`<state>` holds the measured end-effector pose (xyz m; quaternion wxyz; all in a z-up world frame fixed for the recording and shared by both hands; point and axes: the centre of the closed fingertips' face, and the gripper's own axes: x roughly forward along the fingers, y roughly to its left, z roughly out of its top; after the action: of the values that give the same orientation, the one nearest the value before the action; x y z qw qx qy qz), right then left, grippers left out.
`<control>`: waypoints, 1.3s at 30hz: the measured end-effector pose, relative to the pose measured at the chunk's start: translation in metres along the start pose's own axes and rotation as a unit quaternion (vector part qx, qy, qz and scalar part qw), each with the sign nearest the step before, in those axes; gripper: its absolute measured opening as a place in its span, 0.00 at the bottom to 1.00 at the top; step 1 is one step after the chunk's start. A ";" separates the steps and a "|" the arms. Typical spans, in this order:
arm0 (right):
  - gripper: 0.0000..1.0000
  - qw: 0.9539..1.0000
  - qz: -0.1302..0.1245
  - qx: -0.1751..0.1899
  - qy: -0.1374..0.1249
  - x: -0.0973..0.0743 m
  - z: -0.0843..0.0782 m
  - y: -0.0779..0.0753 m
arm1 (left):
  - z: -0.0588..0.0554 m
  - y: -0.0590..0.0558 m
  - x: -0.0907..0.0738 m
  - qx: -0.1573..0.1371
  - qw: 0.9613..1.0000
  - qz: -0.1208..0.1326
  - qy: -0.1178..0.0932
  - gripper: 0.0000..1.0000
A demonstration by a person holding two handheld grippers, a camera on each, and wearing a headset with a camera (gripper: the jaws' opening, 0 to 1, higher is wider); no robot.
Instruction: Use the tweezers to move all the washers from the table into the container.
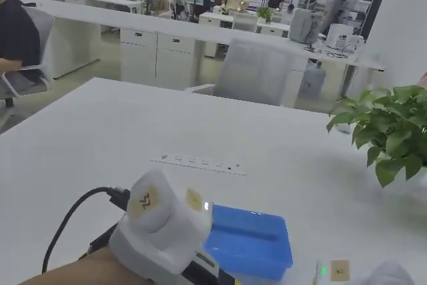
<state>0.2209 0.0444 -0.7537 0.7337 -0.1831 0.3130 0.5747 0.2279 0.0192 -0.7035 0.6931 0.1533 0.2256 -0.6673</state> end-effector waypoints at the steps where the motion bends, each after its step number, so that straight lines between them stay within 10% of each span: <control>1: 0.03 1.000 -0.003 -0.003 0.003 0.000 -0.001 -0.002 | -0.002 0.002 0.000 0.008 1.000 0.008 0.009 0.00; 11: 0.04 0.995 -0.027 -0.067 0.064 0.006 -0.012 -0.037 | -0.013 0.024 0.010 0.067 0.994 0.055 0.059 0.00; 26: 0.04 0.987 -0.059 -0.106 0.110 0.039 -0.029 -0.076 | -0.051 0.063 0.022 0.074 0.984 0.113 0.118 0.00; 39: 0.08 0.990 -0.093 -0.044 0.094 0.044 -0.039 -0.087 | -0.073 0.073 0.026 0.049 0.984 0.121 0.119 0.00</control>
<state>0.3007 0.0285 -0.8201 0.7425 -0.2970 0.3367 0.4971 0.2928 0.0391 -0.7852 0.7287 0.2920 0.2531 -0.5654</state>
